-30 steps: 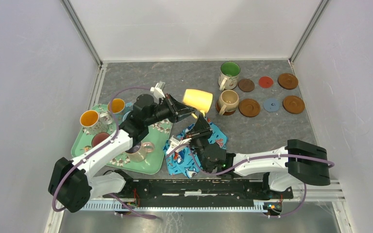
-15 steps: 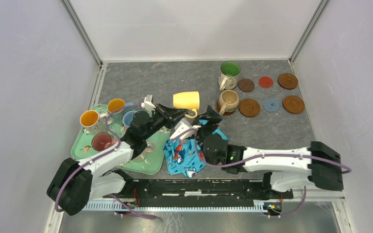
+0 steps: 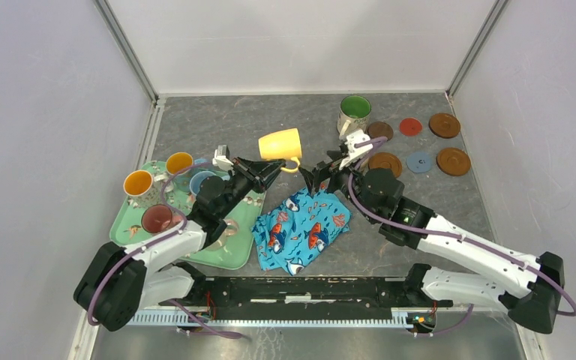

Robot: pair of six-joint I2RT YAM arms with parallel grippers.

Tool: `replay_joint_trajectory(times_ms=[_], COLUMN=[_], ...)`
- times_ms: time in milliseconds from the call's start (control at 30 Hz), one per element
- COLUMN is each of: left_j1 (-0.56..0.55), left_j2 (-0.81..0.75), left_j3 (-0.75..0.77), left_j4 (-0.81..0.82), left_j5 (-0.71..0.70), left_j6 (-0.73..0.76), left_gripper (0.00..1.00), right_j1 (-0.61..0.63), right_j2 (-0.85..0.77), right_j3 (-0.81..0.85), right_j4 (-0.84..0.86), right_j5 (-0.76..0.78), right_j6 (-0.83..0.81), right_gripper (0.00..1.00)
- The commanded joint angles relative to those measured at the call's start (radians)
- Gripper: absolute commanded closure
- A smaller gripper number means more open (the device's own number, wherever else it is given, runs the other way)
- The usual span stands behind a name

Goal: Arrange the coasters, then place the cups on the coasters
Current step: Place the cup on the coaster.

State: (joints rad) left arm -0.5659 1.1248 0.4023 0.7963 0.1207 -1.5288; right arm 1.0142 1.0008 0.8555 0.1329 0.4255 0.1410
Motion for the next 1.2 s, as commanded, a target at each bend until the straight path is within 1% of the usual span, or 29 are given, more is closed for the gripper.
replay_joint_trajectory(times_ms=[0, 67, 167, 200, 267, 400, 567, 800, 967, 1167], left_j1=[0.006, 0.006, 0.006, 0.006, 0.005, 0.005, 0.004, 0.004, 0.003, 0.003], left_j2=[0.006, 0.016, 0.019, 0.022, 0.029, 0.046, 0.06, 0.094, 0.105, 0.108], left_j3=[0.024, 0.032, 0.043, 0.046, 0.052, 0.056, 0.066, 0.089, 0.095, 0.101], left_j4=[0.264, 0.29, 0.317, 0.327, 0.354, 0.398, 0.423, 0.463, 0.473, 0.472], left_j5=[-0.001, 0.015, 0.031, 0.036, 0.045, 0.057, 0.075, 0.104, 0.127, 0.152], left_j6=[-0.053, -0.057, -0.056, -0.056, -0.056, -0.062, -0.06, -0.063, -0.065, -0.06], left_gripper=[0.98, 0.98, 0.98, 0.98, 0.98, 0.98, 0.98, 0.98, 0.98, 0.98], right_j1=[-0.111, -0.178, -0.255, -0.264, -0.276, -0.292, -0.296, -0.295, -0.3, -0.312], right_j2=[-0.008, -0.008, 0.011, 0.025, 0.048, 0.068, 0.094, 0.157, 0.183, 0.203], right_j3=[-0.018, -0.032, -0.064, -0.067, -0.071, -0.099, -0.089, -0.082, -0.074, -0.069], right_j4=[0.05, 0.091, 0.185, 0.201, 0.218, 0.268, 0.292, 0.341, 0.362, 0.397], right_j5=[-0.306, -0.398, -0.549, -0.575, -0.607, -0.624, -0.633, -0.682, -0.682, -0.699], right_j6=[0.357, 0.446, 0.588, 0.616, 0.667, 0.736, 0.754, 0.789, 0.792, 0.811], right_gripper=[0.11, 0.14, 0.23, 0.26, 0.29, 0.31, 0.31, 0.36, 0.38, 0.44])
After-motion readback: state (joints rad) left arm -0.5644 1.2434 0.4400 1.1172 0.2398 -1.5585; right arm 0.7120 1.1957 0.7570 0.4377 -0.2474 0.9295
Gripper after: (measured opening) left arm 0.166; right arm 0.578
